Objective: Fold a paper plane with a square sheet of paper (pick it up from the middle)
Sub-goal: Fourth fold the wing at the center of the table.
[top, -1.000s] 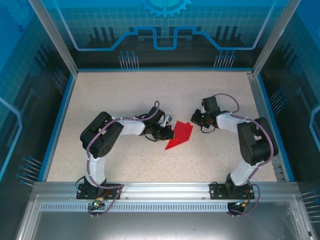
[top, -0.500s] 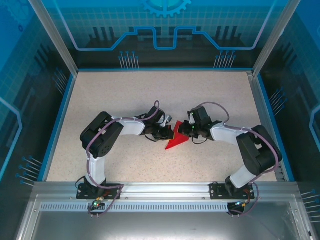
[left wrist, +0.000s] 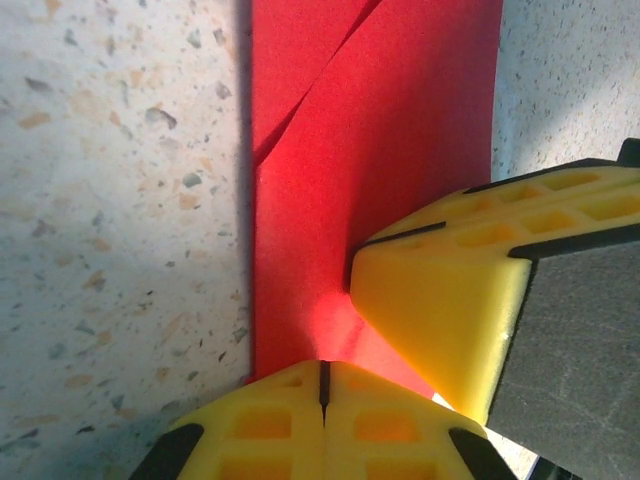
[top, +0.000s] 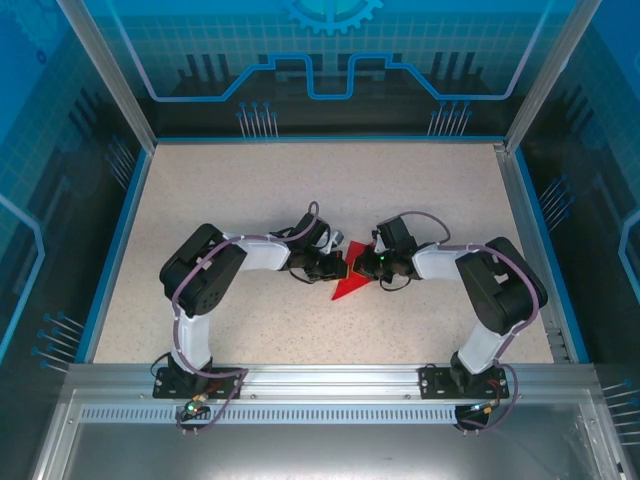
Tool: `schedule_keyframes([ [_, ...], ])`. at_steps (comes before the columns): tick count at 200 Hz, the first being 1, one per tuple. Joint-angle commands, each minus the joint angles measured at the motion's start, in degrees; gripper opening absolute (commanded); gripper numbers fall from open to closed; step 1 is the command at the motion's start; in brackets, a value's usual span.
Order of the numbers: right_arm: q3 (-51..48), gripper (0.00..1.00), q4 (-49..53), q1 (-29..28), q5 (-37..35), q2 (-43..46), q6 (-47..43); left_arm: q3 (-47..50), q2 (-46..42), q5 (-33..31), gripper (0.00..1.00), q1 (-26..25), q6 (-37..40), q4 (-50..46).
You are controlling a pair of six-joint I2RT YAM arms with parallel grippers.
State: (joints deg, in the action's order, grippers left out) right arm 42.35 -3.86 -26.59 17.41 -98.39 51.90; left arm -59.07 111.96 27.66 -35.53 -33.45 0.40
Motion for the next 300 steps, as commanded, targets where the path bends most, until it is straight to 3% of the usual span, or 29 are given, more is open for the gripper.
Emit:
schedule_keyframes([
  [1,-0.5,0.04,7.3,0.3,-4.1,-3.0,-0.3,0.9,-1.4,1.0,0.00,-0.3,3.1,-7.5],
  [29,-0.1,0.05,10.7,0.3,-5.4,-3.8,-1.3,-1.1,-4.4,7.6,0.05,0.3,3.8,-6.0],
  [56,0.4,0.05,11.7,0.3,-5.5,-4.9,-1.4,-1.0,-4.9,9.7,0.09,0.3,2.5,-4.7],
  [112,1.9,0.04,14.3,0.2,-5.9,-6.6,-1.8,1.0,-4.8,9.0,0.15,-1.1,2.0,-7.6],
  [300,1.9,0.04,15.9,0.0,-6.1,-8.7,-2.3,5.8,-4.6,8.1,0.15,-1.6,-3.4,-3.7],
])
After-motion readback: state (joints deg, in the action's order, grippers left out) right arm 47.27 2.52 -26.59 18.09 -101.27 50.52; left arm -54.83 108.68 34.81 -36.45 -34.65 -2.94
